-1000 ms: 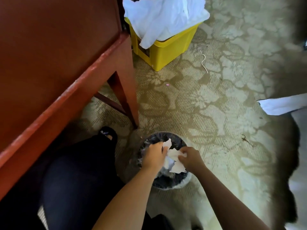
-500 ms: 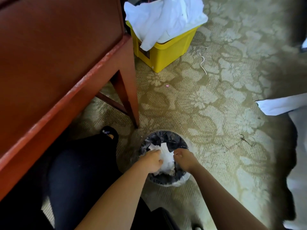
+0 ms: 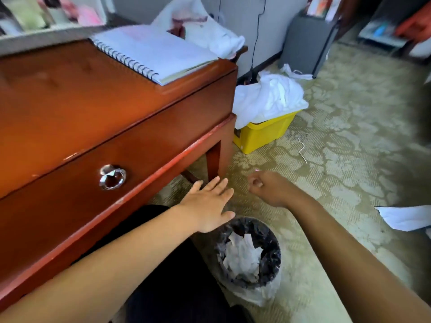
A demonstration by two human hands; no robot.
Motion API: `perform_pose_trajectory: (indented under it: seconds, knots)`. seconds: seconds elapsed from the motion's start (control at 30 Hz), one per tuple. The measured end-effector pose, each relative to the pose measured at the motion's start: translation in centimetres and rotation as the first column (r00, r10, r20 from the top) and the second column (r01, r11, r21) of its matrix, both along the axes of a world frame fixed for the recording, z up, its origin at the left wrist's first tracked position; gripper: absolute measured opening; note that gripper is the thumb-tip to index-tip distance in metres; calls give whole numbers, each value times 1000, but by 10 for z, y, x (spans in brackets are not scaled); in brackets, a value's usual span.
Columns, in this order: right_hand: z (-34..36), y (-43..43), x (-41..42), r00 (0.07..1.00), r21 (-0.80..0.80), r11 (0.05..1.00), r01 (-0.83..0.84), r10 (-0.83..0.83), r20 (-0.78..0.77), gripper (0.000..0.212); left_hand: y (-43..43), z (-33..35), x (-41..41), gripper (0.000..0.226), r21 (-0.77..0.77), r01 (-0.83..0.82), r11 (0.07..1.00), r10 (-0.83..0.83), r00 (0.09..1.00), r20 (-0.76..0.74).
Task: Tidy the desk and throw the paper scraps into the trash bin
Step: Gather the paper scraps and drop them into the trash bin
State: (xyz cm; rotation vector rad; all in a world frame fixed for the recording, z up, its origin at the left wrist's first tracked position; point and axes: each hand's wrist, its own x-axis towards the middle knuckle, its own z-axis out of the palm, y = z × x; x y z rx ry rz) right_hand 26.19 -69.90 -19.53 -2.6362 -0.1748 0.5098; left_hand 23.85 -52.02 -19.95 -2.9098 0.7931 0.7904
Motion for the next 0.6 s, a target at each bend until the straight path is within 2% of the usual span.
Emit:
perform_pose_trajectory:
  seconds: [0.07,0.2,0.37,0.47,0.6]
  knots:
    - [39,14,0,994,7,999,-54,53,96,29,17,36,-11,65,10,-12,1000,11,998,66]
    - [104,48,-12,955,13,993,-120,112,275,30,51,97,-38,66,29,-30,999,25,985,173]
    - [162,116,-28,857,-58,971,-233,233,460,40,110,162,-80,65,35,-128,991,109,938,328]
    - [180,166,-36,793,-111,941,-319,329,513,40,155,188,-102,65,32,-248,968,212,882,421]
    - [189,237,-49,727,-162,878,-449,465,506,41,223,203,-132,66,20,-435,900,379,807,453]
